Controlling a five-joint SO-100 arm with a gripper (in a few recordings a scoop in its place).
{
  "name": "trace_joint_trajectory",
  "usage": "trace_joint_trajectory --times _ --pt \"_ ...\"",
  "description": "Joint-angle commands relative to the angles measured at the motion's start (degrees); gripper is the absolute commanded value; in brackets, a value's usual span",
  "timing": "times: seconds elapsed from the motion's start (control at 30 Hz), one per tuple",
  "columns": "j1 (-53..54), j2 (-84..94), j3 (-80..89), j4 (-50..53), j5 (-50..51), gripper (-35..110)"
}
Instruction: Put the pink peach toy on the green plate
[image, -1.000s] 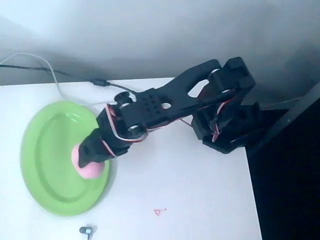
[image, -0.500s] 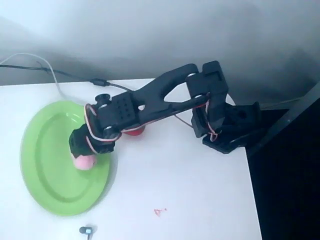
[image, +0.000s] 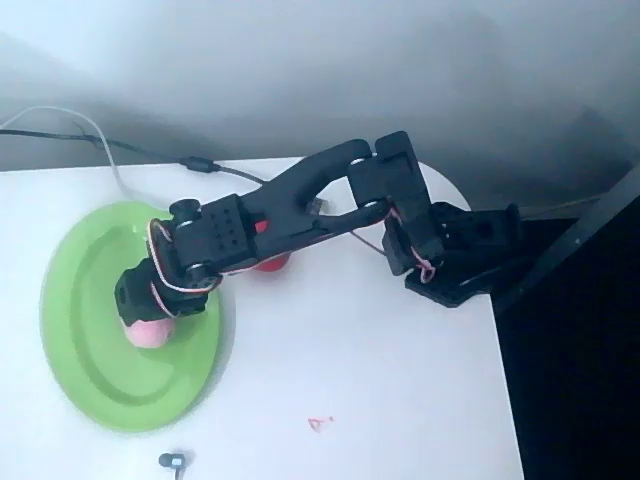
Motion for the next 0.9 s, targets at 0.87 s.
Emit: trace_joint_trajectory --times 0.87 --pt "-0.4 16.4 -2.5 0.4 -1.0 60"
